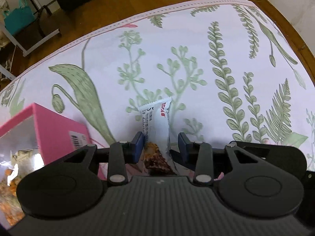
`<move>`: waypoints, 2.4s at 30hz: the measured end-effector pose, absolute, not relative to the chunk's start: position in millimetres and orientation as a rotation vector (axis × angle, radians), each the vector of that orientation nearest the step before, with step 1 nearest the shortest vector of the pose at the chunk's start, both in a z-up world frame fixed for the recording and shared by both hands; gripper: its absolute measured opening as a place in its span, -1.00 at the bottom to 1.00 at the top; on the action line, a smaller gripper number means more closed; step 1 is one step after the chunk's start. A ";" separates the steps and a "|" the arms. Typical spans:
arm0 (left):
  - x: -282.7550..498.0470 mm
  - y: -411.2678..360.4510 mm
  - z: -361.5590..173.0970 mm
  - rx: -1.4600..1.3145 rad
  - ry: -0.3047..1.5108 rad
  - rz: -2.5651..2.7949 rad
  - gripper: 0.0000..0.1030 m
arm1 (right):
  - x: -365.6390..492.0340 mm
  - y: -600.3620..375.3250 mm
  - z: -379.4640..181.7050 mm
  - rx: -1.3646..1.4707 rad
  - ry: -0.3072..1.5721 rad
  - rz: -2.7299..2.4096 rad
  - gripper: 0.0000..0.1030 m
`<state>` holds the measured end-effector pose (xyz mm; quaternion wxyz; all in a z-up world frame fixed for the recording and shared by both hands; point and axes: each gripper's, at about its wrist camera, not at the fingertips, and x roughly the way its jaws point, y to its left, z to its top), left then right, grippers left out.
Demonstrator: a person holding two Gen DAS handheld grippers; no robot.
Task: Organize snacks
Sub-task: 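Grasp the white snack bar on the bed with the left tool, then carry the white bar over the pink box and lower it in, then open the left tool to release the bar and withdraw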
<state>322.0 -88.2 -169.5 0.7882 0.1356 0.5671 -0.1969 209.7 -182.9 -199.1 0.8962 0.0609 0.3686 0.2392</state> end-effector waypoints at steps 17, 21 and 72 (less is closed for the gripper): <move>264.9 -74.6 -128.8 0.217 1.173 -0.424 -0.53 | 176.7 -185.4 -161.0 0.108 0.735 0.505 -0.57; 243.2 -59.4 -98.7 0.195 1.137 -0.425 -0.54 | 153.7 -179.3 -135.6 0.048 0.699 0.530 -0.58; 131.8 93.1 -13.7 -0.108 0.923 -0.382 -0.16 | 79.2 -171.0 -50.6 0.005 0.761 0.260 -0.28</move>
